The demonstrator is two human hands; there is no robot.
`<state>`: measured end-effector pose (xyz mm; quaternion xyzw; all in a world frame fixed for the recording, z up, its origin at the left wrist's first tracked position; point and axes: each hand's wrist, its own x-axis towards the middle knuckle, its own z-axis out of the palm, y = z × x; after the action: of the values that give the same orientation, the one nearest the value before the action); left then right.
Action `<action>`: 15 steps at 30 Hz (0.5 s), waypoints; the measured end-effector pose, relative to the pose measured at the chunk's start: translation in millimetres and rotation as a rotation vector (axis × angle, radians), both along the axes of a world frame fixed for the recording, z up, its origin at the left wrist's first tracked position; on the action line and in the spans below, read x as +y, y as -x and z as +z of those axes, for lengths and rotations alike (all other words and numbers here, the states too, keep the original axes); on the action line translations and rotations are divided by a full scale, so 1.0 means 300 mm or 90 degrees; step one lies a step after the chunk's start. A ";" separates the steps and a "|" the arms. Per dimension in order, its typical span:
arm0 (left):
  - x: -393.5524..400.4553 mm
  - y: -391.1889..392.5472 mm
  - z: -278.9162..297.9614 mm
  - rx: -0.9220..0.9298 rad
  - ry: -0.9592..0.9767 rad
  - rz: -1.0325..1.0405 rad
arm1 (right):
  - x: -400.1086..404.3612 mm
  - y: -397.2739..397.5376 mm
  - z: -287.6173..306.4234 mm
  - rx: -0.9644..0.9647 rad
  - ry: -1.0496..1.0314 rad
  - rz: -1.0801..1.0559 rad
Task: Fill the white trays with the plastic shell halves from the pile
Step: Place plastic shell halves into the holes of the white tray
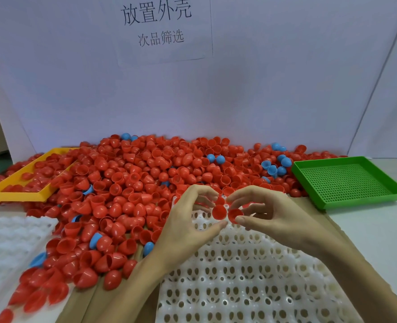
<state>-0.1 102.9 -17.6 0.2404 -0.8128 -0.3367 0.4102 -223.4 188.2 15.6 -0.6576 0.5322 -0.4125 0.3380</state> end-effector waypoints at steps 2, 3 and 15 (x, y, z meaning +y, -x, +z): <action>-0.001 -0.001 -0.001 -0.004 0.014 0.013 | -0.001 -0.001 -0.004 0.021 0.012 0.004; 0.000 -0.001 0.000 -0.005 0.019 0.016 | -0.001 -0.002 -0.005 0.025 0.018 0.007; -0.028 -0.018 0.012 0.015 -0.029 0.084 | -0.004 -0.014 -0.015 -0.016 -0.006 0.028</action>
<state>5.4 94.4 -13.9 0.2984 -0.7826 -0.3299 0.4354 -219.3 187.0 10.9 -0.6623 0.5155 -0.4103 0.3567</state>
